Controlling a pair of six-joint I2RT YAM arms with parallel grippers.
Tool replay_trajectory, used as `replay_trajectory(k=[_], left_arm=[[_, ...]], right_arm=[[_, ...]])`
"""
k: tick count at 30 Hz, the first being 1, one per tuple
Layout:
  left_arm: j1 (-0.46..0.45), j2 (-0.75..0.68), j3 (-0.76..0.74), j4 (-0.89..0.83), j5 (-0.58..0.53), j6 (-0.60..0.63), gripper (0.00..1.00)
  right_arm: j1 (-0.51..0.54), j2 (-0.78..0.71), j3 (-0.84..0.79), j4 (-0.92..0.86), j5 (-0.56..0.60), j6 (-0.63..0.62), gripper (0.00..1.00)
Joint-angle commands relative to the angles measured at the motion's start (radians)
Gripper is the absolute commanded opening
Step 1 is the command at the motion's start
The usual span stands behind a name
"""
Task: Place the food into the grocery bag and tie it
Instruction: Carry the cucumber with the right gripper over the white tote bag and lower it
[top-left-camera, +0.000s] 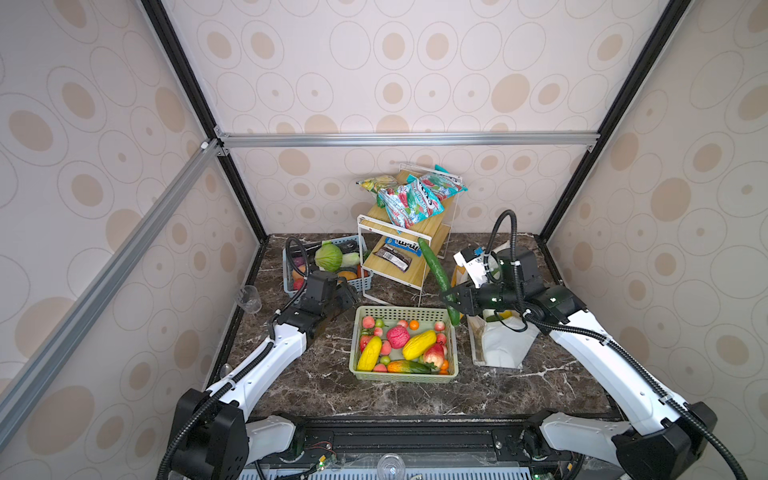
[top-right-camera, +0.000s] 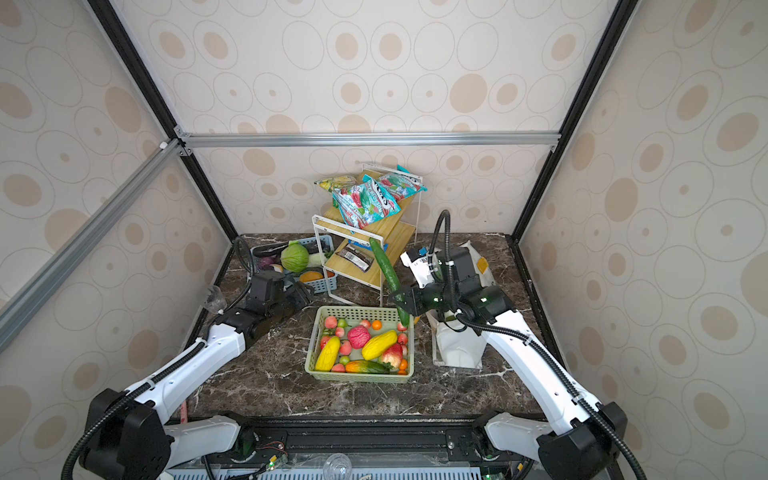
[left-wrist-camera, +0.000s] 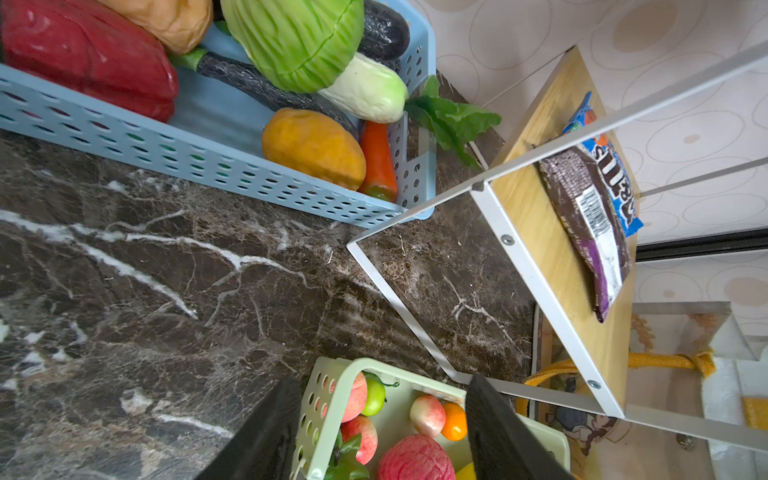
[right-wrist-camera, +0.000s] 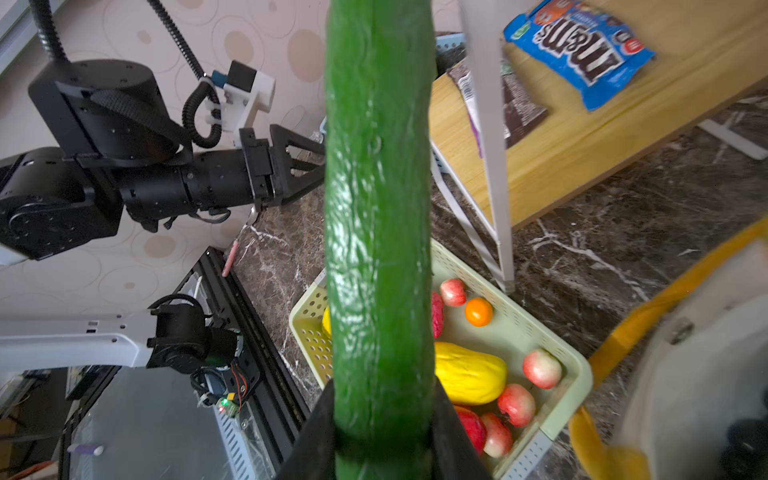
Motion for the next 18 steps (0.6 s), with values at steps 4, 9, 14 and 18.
replay_trajectory(k=[4, 9, 14, 18], left_arm=[[0.01, 0.015, -0.003, 0.029, 0.007, 0.011, 0.64], [0.01, 0.019, -0.002, 0.035, 0.013, 0.01, 0.64], [0.01, 0.021, 0.006, 0.028, 0.01, 0.014, 0.64], [0.01, 0.024, 0.012, 0.025, 0.007, 0.018, 0.63]], right_arm=[[-0.044, -0.09, -0.043, 0.033, 0.085, 0.032, 0.2], [-0.062, -0.12, -0.047, 0.034, 0.185, 0.045, 0.2], [-0.094, -0.116, -0.043, 0.021, 0.289, 0.072, 0.21], [-0.126, -0.065, -0.029, -0.011, 0.366, 0.111, 0.21]])
